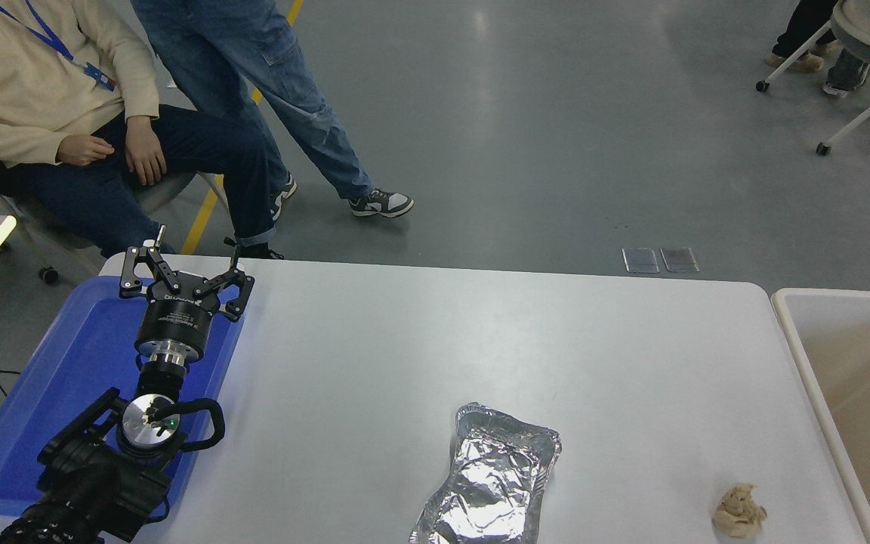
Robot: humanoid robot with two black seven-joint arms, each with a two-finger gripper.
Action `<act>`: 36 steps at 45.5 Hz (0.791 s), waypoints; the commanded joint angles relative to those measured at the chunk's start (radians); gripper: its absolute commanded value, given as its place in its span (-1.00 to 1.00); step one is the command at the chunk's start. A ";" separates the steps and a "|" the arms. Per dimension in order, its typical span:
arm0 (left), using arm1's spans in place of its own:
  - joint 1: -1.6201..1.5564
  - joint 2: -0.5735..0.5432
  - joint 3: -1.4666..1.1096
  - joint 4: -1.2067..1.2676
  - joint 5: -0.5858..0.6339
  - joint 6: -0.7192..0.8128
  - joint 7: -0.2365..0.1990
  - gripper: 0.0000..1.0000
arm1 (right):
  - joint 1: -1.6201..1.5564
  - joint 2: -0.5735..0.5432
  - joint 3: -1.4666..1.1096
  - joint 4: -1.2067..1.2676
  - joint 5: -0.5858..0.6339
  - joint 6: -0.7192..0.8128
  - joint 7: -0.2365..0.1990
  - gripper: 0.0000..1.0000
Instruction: Pick up paper cup place in dustbin
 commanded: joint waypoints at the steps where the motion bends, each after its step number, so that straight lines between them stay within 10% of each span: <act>1: 0.000 0.000 0.000 -0.001 0.000 0.000 0.001 1.00 | 0.012 -0.062 0.276 0.140 0.000 0.008 0.005 1.00; 27: -0.002 0.000 0.000 0.000 0.000 0.000 0.001 1.00 | 0.004 -0.069 0.612 0.456 0.103 0.200 0.014 1.00; 36: -0.002 0.000 0.000 0.000 0.000 0.000 0.001 1.00 | -0.036 -0.014 0.722 0.461 0.273 0.313 0.140 1.00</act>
